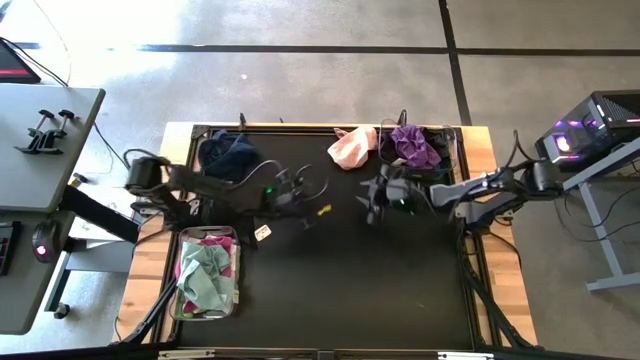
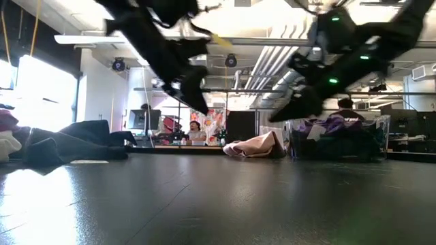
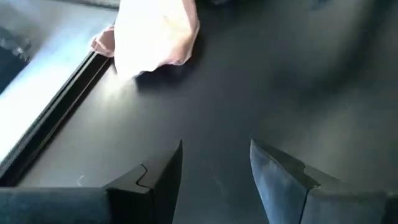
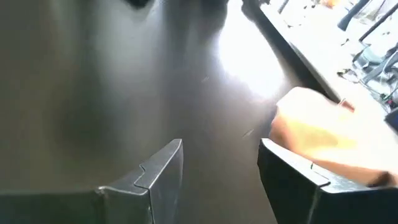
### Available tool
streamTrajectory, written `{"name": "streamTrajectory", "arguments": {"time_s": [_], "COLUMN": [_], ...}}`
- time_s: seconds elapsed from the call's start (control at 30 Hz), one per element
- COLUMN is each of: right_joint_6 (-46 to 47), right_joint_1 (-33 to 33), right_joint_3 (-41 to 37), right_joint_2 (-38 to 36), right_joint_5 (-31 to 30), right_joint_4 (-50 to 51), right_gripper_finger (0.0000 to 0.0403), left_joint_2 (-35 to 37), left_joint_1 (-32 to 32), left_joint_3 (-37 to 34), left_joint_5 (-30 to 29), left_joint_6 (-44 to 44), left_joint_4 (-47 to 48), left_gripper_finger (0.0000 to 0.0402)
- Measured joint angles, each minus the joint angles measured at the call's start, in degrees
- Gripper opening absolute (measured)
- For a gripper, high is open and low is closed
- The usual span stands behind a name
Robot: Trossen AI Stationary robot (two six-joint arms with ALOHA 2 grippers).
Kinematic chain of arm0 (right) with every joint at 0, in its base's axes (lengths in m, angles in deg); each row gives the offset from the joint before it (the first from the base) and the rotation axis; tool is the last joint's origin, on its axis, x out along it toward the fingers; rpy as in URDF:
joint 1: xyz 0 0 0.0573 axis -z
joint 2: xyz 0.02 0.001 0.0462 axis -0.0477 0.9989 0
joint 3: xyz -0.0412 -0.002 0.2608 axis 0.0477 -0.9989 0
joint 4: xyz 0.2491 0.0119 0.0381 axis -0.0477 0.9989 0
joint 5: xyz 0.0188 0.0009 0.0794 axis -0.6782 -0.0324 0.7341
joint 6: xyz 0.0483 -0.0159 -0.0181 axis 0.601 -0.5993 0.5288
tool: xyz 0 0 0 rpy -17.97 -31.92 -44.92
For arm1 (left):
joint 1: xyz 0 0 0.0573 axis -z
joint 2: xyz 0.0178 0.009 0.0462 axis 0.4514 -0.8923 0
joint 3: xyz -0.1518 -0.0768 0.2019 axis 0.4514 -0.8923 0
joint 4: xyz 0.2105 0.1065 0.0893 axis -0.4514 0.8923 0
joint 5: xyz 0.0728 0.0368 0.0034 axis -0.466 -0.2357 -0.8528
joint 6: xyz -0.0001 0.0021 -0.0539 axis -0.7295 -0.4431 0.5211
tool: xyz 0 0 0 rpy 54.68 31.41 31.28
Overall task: Sort towels by color in basket
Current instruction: Put the light pink towel into the bottom transparent bin
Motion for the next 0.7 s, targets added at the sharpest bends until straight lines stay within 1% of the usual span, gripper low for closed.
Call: {"name": "streamTrajectory", "arguments": {"time_s": [0.07, 0.13, 0.23, 0.3, 0.43, 0.53, 0.6, 0.63, 0.7], "right_joint_6": [-2.1, -3.7, -6.3, -7.6, -9.2, -6.6, -4.8, -4.3, -2.6], "right_joint_1": [3.3, 6.7, 11.1, 13.2, 16.3, 18.2, 19.3, 20.0, 21.1], "right_joint_3": [3.1, 6.6, 12.2, 16.4, 26.4, 34.8, 39.3, 40.9, 43.4], "right_joint_2": [1.4, 3.3, 8.3, 12.8, 21.8, 27.5, 30.7, 32.0, 33.9], "right_joint_5": [1.6, 3.0, 8.1, 9.9, 8.5, 3.9, 2.1, 2.1, 3.2], "right_joint_4": [0.4, 3.0, 6.3, 7.5, 15.7, 26.4, 33.3, 36.5, 39.3], "right_gripper_finger": [0.0199, 0.0199, 0.0199, 0.0199, 0.0199, 0.0189, 0.0170, 0.0156, 0.0122], "left_joint_2": [2.4, 4.2, 6.1, 7.2, 7.7, 7.6, 7.6, 7.5, 7.6], "left_joint_1": [1.9, 3.2, 3.6, 3.6, 3.4, 3.4, 3.5, 3.5, 3.6], "left_joint_3": [-4.2, -7.7, -12.0, -14.0, -16.0, -16.4, -16.8, -16.7, -16.7], "left_joint_5": [-2.0, -4.4, -8.4, -9.7, -9.6, -9.2, -9.1, -8.9, -9.0], "left_joint_6": [1.7, 3.5, 6.8, 8.9, 10.5, 11.8, 12.0, 12.0, 12.0], "left_joint_4": [-4.2, -8.3, -11.6, -12.5, -12.6, -13.1, -12.5, -12.5, -12.6], "left_gripper_finger": [0.0175, 0.0175, 0.0175, 0.0174, 0.0174, 0.0174, 0.0174, 0.0174, 0.0174]}}
